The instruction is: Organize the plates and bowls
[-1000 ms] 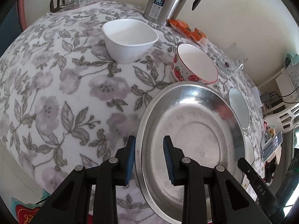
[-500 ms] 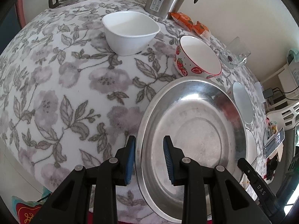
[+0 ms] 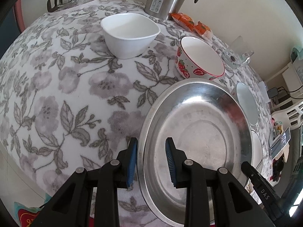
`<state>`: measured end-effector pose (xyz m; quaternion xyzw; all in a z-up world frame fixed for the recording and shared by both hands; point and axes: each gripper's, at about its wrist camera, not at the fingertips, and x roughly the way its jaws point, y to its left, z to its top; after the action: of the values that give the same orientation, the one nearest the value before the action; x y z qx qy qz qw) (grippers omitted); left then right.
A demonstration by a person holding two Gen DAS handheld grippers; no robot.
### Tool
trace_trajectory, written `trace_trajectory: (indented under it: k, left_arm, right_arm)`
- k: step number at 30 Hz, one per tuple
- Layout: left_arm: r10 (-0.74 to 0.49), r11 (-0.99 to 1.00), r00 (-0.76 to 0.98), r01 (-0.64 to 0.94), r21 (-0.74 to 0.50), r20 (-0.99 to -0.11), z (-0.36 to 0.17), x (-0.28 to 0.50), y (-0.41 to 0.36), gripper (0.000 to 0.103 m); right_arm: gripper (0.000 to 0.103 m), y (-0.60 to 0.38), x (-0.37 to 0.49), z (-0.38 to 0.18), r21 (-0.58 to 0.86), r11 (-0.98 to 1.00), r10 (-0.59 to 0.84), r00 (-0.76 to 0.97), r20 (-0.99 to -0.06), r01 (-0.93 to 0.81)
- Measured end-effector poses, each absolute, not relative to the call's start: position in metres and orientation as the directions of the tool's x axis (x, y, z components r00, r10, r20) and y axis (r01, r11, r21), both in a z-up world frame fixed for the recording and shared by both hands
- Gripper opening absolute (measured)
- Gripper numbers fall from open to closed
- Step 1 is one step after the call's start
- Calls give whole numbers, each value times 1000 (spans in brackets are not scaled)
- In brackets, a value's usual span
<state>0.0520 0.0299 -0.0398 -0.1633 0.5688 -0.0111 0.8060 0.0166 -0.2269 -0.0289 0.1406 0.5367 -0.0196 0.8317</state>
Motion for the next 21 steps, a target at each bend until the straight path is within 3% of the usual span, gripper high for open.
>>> trace_trajectory:
  k: [5,12,13,14,16,21]
  left_arm:
    - [-203,944,368,-171,-281,-907,-36,52,33,32]
    - [-153,957,456,-154,-247,-877,-14,48,32,57]
    - [-144,959,468,-152,-240,-872,-12,48,31,65]
    - [-132,962,479,-149,-228,-868,-9,47,30,68]
    - [-105,969,479,-148,-198,-871,-7,48,29,71]
    - [-77,974,439,-161,-162,-895,-16,51,30,74]
  right_arm:
    - [16,-229,16,-28,219,955,114,437,-892,199]
    - [25,-235,14,-10,238,949,104,507,-856,207]
    - [32,-234,14,-8,240,950,107,511,-853,201]
    - [52,-232,15,-7,241,951,110,515,-850,194]
    - [70,-227,15,-7,243,953,119,518,-847,179]
    - [76,-220,18,-7,224,963,116,520,-847,150]
